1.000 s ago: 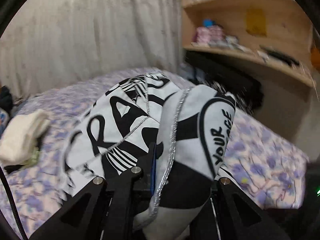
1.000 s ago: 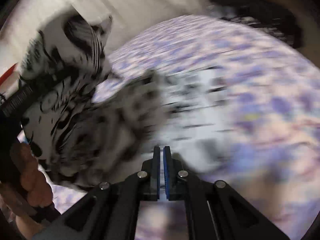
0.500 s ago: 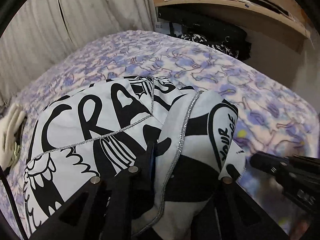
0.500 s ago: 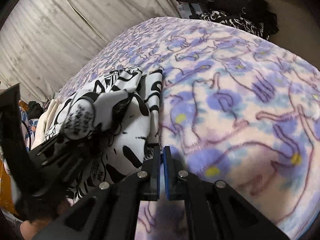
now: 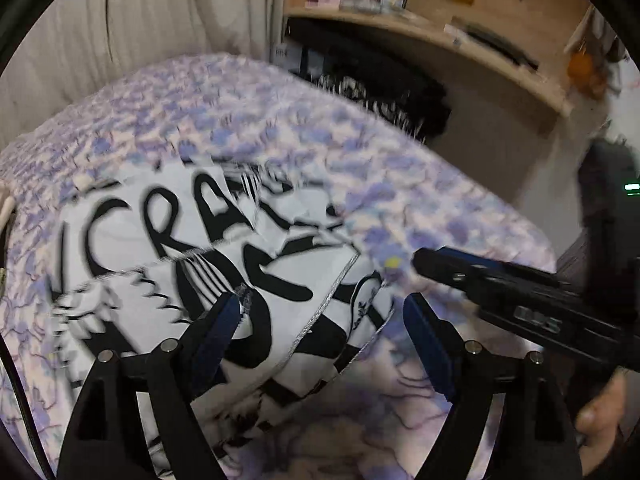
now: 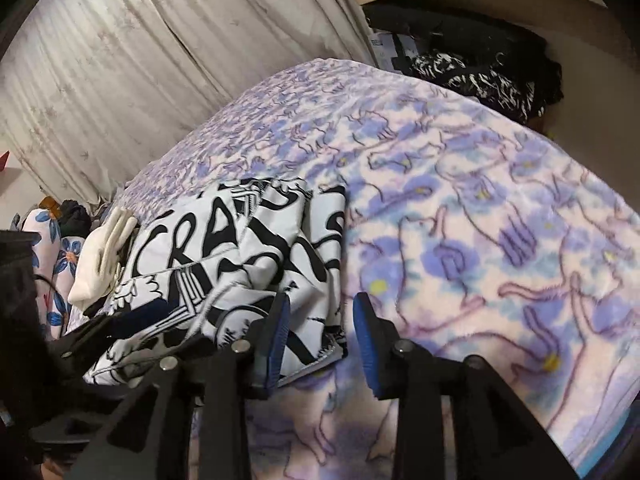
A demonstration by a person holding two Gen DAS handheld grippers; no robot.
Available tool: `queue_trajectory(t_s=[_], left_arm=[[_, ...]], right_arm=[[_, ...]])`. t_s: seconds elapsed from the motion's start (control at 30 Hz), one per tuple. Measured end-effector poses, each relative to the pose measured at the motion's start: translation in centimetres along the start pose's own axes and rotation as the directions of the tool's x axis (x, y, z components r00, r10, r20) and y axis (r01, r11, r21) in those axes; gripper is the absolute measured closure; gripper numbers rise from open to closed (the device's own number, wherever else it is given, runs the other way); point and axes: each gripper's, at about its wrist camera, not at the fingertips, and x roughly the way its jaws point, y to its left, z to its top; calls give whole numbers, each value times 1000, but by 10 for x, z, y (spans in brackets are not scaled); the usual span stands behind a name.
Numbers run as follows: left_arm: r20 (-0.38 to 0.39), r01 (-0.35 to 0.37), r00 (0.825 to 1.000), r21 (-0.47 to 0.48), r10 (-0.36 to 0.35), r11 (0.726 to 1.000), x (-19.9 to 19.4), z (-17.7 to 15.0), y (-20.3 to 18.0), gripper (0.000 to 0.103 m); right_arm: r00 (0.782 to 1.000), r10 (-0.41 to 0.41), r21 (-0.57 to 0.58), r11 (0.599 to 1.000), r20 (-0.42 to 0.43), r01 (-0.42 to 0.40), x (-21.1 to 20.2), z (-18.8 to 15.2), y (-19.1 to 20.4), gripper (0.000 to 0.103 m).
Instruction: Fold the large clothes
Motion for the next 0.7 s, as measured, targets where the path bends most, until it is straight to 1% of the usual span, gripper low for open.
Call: queue_trajectory(t_s=[0.07,0.1,0.13,0.17,0.2,0.27,0.33,0.37,0.43,0.47,0.5,0.53,0.6,0.63,0.67,0.7], left_arm=[[40,-8,999,-26,9,1000,-21,0,9,20],[58,-24,998,-44,27,999,-32,-1,19,20],[66,-43,997,-58,47,997,-39,-2,27,20],[73,-74,994,-74,79,994,-46,-4,39,20],[78,-108,990,-88,115,990,-51,-7,52,20],[63,-175,981,-120,183,977,-54,-12,78,21],[36,-216,974,-165,225,962,-53,-19,106,21],[11,-230,972,-198,236,953,-49,-22,123,23],[-26,-196,980,-252,195,948,-41,-27,148,31],[-48,-170,985,-284,163,944,-35,-30,162,35],[-48,-130,991,-315,121,940,-30,-32,173,35],[-43,-105,994,-333,96,937,-26,-35,178,35],[-44,-89,996,-357,79,930,-21,-36,187,35],[-42,-90,996,-350,80,933,-19,-36,187,35],[-43,-101,995,-331,92,938,-17,-36,185,35],[-54,-121,993,-311,109,943,-15,-34,182,35]], right_arm=[[999,34,-4,999,-10,-34,0,7,5,70],[997,72,-2,997,-26,-72,2,13,7,70],[995,92,-1,996,-40,-92,5,16,8,68],[991,119,5,993,-67,-119,10,20,10,66],[982,156,18,988,-107,-155,19,25,11,62],[966,200,36,980,-162,-197,34,29,13,62],[944,224,54,975,-242,-217,57,35,16,62],[933,230,60,973,-278,-223,68,36,16,62],[907,252,80,968,-337,-239,88,38,18,62],[899,259,88,966,-354,-244,94,38,18,62],[885,268,105,963,-380,-247,104,38,18,62],[871,279,124,960,-404,-249,114,38,19,62],[857,274,129,962,-436,-242,127,37,22,62],[856,264,114,964,-444,-239,131,36,25,62],[862,252,92,967,-440,-236,132,36,28,66],[875,230,47,972,-427,-232,129,37,33,80]])
